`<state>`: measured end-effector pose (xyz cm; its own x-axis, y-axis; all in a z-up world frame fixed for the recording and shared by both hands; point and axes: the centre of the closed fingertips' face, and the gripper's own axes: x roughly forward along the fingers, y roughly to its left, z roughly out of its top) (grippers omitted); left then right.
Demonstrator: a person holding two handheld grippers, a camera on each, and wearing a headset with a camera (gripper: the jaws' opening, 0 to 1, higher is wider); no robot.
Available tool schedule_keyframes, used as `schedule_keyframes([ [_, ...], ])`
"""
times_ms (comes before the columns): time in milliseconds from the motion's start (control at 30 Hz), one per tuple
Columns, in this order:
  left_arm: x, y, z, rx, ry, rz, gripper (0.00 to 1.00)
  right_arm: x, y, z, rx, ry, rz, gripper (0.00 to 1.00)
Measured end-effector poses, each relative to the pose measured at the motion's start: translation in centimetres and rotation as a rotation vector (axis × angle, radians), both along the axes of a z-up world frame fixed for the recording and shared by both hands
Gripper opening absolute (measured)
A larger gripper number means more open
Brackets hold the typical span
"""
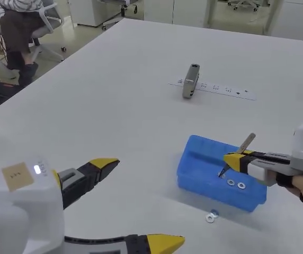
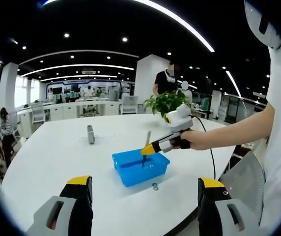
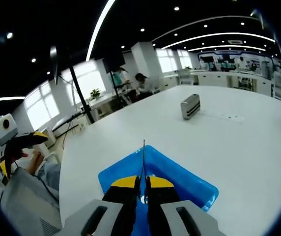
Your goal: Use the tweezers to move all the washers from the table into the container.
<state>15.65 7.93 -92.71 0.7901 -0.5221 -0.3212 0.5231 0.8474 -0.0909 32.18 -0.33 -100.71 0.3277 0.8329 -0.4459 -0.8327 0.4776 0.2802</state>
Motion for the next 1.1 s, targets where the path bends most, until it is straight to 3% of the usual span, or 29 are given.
schedule_keyframes([
  [400,0.1,-0.1,0.1,-0.008,0.000,-0.003,0.90,0.6,-0.1,-1.8,-0.045,0.027,-0.006,0.03],
  [1100,0.2,0.0,0.0,-0.009,0.004,-0.001,0.89,0.6,0.2,-2.2,-0.071,0.010,0.010,0.03],
])
